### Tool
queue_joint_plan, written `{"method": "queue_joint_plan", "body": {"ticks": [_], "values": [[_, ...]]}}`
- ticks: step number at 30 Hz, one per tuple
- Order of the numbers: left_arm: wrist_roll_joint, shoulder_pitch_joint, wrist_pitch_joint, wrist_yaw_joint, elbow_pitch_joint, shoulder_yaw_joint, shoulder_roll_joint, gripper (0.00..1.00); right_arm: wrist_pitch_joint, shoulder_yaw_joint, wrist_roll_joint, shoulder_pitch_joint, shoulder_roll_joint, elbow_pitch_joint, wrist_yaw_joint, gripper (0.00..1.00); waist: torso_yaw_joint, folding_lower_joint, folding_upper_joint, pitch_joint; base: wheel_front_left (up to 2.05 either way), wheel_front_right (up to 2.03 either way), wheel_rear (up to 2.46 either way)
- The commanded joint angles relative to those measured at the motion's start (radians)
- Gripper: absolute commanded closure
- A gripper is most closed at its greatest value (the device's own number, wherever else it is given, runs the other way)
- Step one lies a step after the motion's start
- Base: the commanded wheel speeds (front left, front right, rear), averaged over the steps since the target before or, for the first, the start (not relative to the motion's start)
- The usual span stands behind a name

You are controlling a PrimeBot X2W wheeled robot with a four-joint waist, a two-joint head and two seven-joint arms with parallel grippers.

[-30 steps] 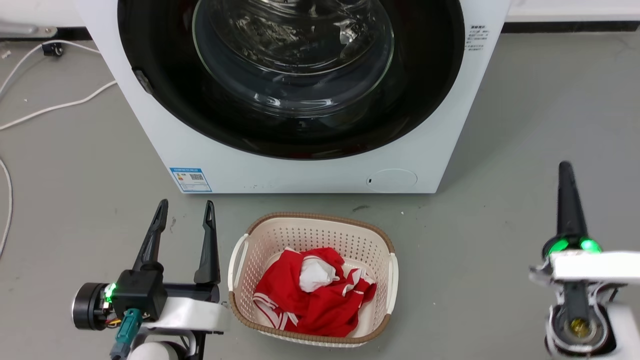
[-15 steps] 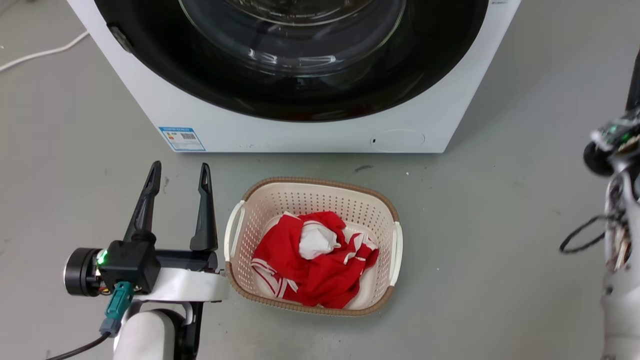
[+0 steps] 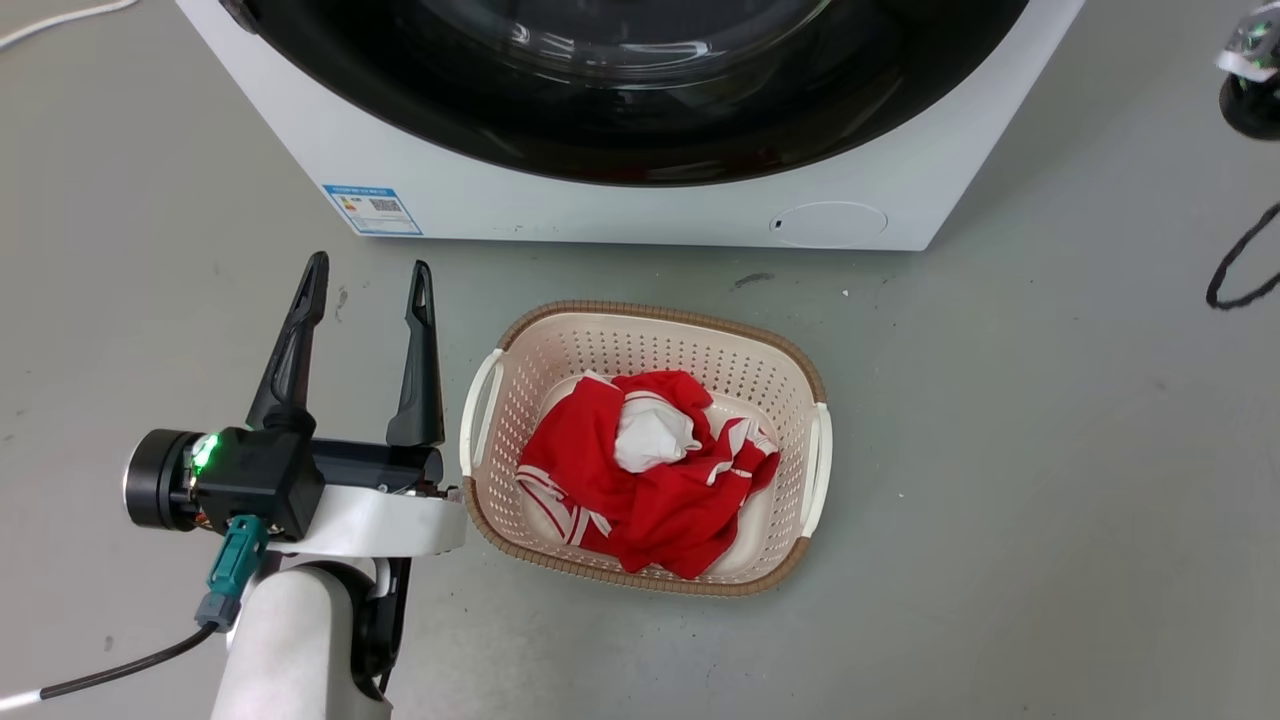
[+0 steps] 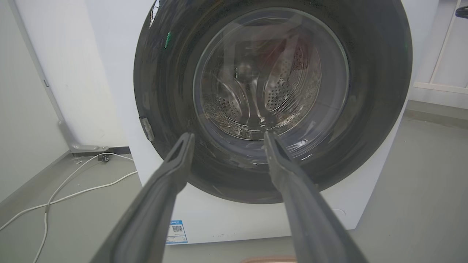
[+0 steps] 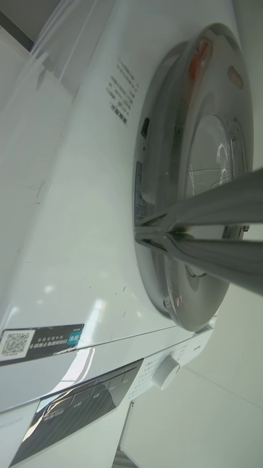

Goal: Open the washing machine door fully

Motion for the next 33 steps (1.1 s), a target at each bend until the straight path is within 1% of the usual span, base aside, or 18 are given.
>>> {"method": "queue_joint_plan", "body": {"ticks": [1,5,10,18,24,29,33], "values": [[0.004,-0.013,-0.002,-0.002,-0.003,0.001,0.0,0.0,0.021,0.014,-0.017,-0.037,-0.005,0.03,0.0,1.0,0.006,-0.0001,-0.0001,0.01,0.0,0.0,0.0],[0.005,-0.016,-0.002,-0.004,-0.005,0.002,-0.001,0.0,0.068,0.05,-0.062,-0.122,-0.007,0.121,0.0,1.0,0.014,-0.0001,-0.0001,0.03,0.0,0.0,0.0],[0.009,-0.023,-0.002,-0.007,-0.011,0.006,-0.001,0.0,0.097,0.079,-0.114,-0.22,-0.002,0.227,0.0,1.0,0.021,-0.0001,-0.0001,0.06,0.0,0.0,0.0],[0.009,-0.042,-0.002,-0.011,-0.019,0.005,-0.001,0.0,0.105,0.108,-0.176,-0.342,0.004,0.353,0.0,1.0,0.027,-0.0001,-0.0001,0.112,0.0,0.0,0.0],[0.005,-0.06,-0.002,-0.009,-0.017,-0.007,-0.002,0.0,0.098,0.106,-0.192,-0.393,0.001,0.402,0.0,1.0,0.034,-0.0001,-0.0001,0.138,0.0,0.0,0.0],[0.0,-0.073,-0.002,-0.006,-0.013,-0.016,-0.003,0.0,0.166,0.097,-0.174,-0.406,0.016,0.426,0.0,1.0,0.04,-0.0001,-0.0001,0.147,0.0,0.0,0.0],[-0.005,-0.073,-0.002,-0.001,-0.008,-0.02,-0.004,0.0,0.23,0.095,-0.162,-0.394,0.012,0.43,0.0,1.0,0.043,-0.0001,-0.0001,0.143,0.0,0.0,0.0]]}}
